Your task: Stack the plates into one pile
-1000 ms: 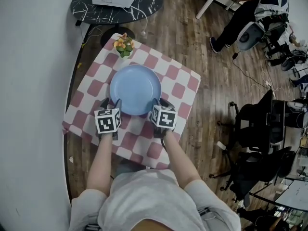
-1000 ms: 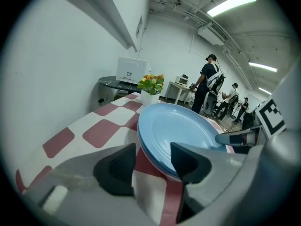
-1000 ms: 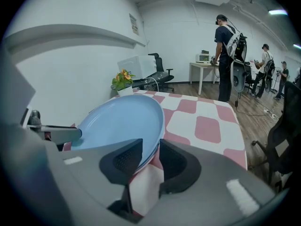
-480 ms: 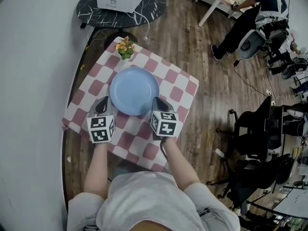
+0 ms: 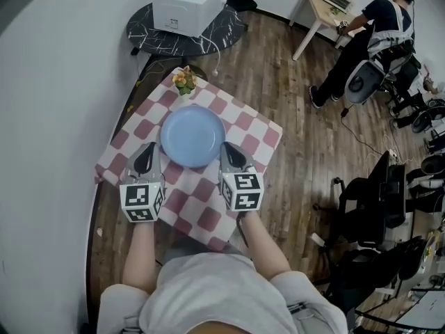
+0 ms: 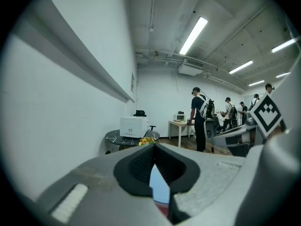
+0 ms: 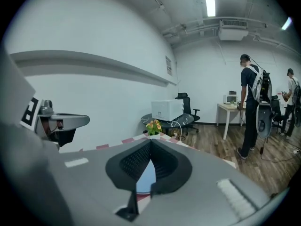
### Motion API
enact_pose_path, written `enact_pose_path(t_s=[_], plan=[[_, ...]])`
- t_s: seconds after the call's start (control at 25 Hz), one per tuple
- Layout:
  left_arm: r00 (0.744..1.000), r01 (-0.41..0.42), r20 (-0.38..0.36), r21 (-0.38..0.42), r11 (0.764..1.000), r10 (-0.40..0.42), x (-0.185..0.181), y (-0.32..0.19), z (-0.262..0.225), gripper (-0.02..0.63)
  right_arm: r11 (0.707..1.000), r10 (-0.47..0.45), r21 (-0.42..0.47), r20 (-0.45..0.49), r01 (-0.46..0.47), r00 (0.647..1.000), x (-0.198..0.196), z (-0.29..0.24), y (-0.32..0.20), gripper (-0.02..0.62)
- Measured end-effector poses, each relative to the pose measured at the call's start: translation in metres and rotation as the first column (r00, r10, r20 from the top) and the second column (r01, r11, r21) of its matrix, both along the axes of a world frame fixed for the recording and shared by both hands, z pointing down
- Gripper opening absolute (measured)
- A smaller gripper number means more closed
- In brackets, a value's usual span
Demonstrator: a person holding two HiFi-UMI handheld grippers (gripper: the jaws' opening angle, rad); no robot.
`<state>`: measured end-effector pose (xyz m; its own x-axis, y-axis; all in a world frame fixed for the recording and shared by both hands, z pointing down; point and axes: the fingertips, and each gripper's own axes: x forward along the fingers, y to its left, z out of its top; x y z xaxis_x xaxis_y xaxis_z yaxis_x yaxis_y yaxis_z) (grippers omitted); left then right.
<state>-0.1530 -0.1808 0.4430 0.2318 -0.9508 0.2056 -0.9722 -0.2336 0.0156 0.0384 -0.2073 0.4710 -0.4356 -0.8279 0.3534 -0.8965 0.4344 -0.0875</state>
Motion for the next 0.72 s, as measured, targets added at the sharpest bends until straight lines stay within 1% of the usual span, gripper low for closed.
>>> enact_pose_path(t_s=[0.16, 0.32, 0.52, 0.6, 0.72], plan=[[0.999, 0.023, -0.030, 0.078, 0.997, -0.020, 0.009, 0.023, -0.033, 0.002, 0.996, -0.038, 0.079, 0.006, 0.037, 0.999, 0.009, -0.033, 0.018, 0.002], [0.999, 0.022, -0.027, 0.165, 0.986, -0.018, 0.021, 0.049, -0.065, 0.002, 0.985, -0.067, 0.159, 0.019, 0.063, 0.998, 0.021, -0.066, 0.040, 0.002], [1.000, 0.011, -0.003, 0.287, 0.958, -0.010, 0.038, 0.084, -0.105, 0.002, 0.968, -0.093, 0.239, 0.037, 0.081, 0.995, 0.037, -0.102, 0.067, 0.002], [1.000, 0.018, -0.010, 0.319, 0.948, -0.016, 0.043, 0.098, -0.118, 0.002, 0.961, -0.100, 0.264, 0.048, 0.083, 0.994, 0.043, -0.114, 0.077, 0.002], [0.998, 0.055, -0.033, 0.357, 0.933, -0.046, 0.044, 0.118, -0.132, 0.002, 0.952, -0.108, 0.295, 0.064, 0.085, 0.992, 0.052, -0.128, 0.091, 0.002]])
